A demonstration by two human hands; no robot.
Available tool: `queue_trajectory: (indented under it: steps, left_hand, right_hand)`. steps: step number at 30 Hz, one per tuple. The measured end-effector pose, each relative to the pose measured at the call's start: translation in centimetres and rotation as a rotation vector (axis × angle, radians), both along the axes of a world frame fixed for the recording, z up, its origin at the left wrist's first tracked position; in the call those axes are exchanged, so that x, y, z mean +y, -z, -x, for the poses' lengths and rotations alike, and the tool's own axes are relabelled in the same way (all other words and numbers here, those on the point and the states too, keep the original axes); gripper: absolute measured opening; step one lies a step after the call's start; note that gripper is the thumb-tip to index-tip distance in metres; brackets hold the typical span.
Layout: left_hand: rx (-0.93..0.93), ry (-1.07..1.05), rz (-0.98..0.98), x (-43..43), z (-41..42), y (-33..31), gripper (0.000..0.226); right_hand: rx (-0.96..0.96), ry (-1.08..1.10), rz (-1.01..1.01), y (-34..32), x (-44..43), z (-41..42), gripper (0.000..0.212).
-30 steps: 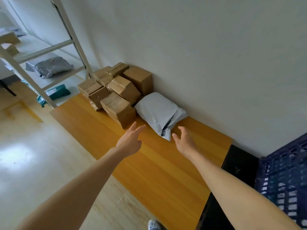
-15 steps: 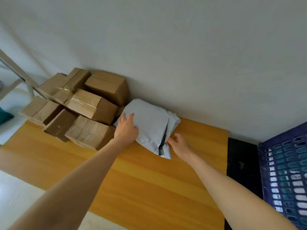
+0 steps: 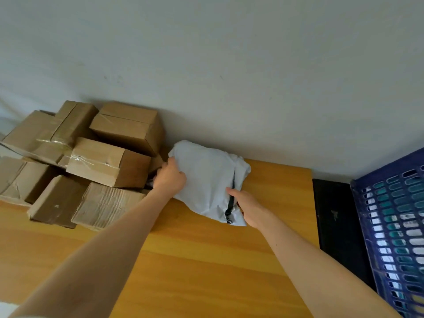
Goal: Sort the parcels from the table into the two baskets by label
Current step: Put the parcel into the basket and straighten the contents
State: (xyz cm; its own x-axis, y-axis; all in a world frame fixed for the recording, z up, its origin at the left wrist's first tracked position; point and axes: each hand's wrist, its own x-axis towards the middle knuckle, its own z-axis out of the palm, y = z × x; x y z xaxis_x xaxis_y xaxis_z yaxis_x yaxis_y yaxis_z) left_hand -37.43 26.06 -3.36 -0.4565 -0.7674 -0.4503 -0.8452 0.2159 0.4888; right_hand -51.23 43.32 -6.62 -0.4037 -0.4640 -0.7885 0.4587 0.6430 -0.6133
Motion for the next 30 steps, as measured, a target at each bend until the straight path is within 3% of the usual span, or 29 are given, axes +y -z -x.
queue_trajectory:
  steps: [6,10,17,22,30]
  left_hand:
    - [0.051,0.035,0.023,0.2,0.3,-0.6,0.058]
    - [0.123,0.080,0.047,0.9,0.3,-1.7,0.056]
    - [0.323,0.111,0.042,3.6,-0.2,-5.4,0.045]
    - [0.433,0.081,-0.010,7.4,-0.7,-8.5,0.029]
    - [0.457,0.198,0.001,15.0,-4.7,-12.1,0.043]
  right_hand:
    - [-0.018,0.060,0.002,0.4,0.3,-0.1,0.034]
    - [-0.108,0.141,0.103,-0.6,1.9,0.3,0.032]
    - [-0.132,0.129,0.273,-3.5,6.6,2.0,0.049]
    - [-0.119,0.114,0.393,-7.2,11.4,1.7,0.039]
    - [-0.127,0.120,0.578,-12.1,19.8,-0.6,0.047]
